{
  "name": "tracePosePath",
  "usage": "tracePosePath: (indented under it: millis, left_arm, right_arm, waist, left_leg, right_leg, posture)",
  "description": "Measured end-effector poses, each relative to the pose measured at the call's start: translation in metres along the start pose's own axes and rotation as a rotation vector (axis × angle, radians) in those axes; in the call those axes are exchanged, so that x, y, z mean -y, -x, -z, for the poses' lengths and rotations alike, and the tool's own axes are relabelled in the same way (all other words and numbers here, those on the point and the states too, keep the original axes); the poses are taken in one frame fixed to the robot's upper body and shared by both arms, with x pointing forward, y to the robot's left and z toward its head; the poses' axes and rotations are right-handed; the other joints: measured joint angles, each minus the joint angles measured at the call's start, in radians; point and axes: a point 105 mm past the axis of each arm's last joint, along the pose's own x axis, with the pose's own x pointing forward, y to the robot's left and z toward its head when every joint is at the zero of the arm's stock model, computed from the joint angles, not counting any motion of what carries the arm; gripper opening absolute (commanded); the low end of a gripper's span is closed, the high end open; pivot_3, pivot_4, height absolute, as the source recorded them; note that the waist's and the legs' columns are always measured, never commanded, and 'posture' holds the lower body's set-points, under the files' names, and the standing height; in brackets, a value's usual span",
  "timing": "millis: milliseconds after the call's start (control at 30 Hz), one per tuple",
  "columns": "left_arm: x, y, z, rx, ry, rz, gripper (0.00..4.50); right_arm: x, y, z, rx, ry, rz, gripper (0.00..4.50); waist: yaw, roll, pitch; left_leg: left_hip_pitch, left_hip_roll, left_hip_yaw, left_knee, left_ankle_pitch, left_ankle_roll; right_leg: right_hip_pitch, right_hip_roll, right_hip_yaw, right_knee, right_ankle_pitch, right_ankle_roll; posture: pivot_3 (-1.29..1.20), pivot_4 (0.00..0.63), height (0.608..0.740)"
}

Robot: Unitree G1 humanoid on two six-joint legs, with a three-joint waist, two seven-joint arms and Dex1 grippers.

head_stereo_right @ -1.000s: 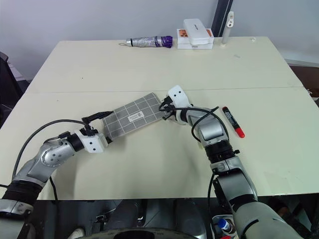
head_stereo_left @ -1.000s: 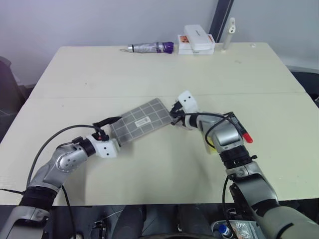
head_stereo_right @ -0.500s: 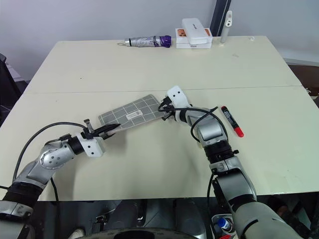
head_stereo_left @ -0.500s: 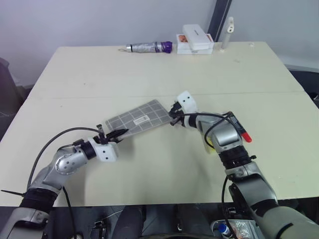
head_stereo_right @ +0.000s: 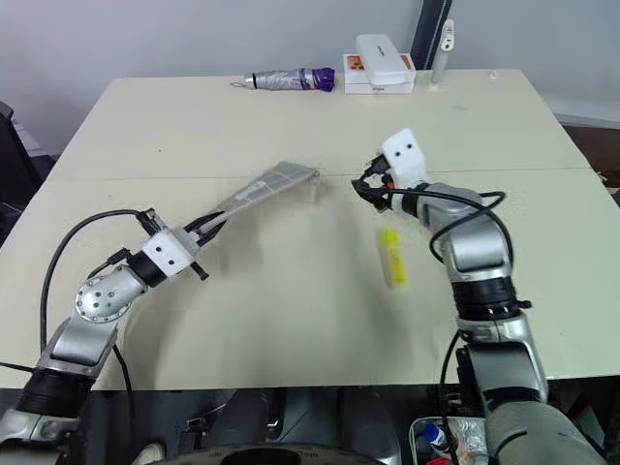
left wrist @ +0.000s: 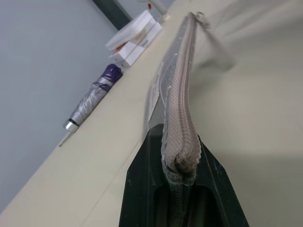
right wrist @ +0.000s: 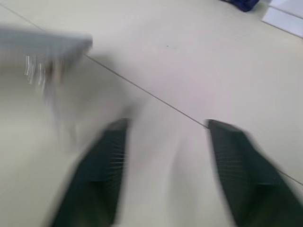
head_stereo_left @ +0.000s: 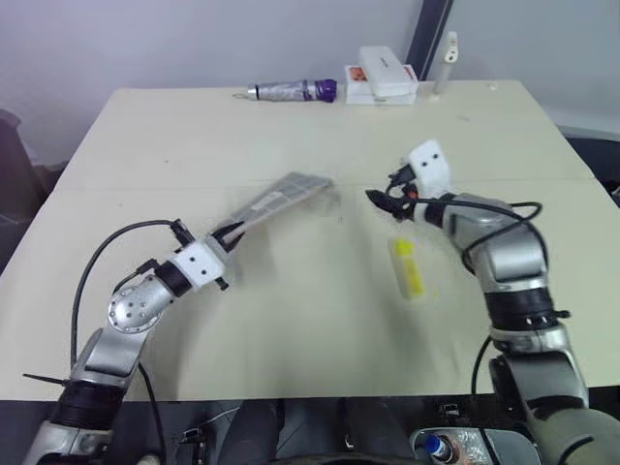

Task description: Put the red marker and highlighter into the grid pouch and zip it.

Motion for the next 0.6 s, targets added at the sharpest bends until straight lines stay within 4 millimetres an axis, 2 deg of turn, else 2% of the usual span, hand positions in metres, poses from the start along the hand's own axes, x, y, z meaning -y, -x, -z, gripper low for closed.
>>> tracePosePath:
  millis: [167, 333, 600]
  left_arm:
    - [0.001, -0.005, -0.008, 0.007, 0.039, -0.016, 0.0]
    - [0.003, -0.007, -0.014, 0.02, 0.06, -0.014, 0.0]
    - [0.006, -0.01, -0.023, 0.048, 0.094, -0.002, 0.0]
  right_arm:
    - [-0.02, 0.008, -0.007, 0.036, -0.008, -0.109, 2.82]
    - [-0.04, 0.0, -0.01, 0.062, -0.022, -0.152, 2.82]
    - [-0.048, -0.011, -0.01, 0.069, -0.043, -0.146, 2.82]
  waist:
    - [-0.002, 0.0, 0.0]
    - [0.002, 0.0, 0.0]
    - [0.004, 0.0, 0.0]
  left_leg:
    - [0.0, 0.001, 0.0, 0.0, 0.0, 0.0]
    - [0.0, 0.001, 0.0, 0.001, 0.0, 0.0]
    - [0.0, 0.0, 0.0, 0.001, 0.0, 0.0]
  right_leg:
    - [0.0, 0.001, 0.0, 0.0, 0.0, 0.0]
    - [0.001, 0.001, 0.0, 0.0, 0.0, 0.0]
    - [0.001, 0.001, 0.0, 0.0, 0.0, 0.0]
  posture:
    - [0.0, 0.15, 0.74]
    - [0.0, 0.15, 0.74]
    - [0.0, 0.15, 0.74]
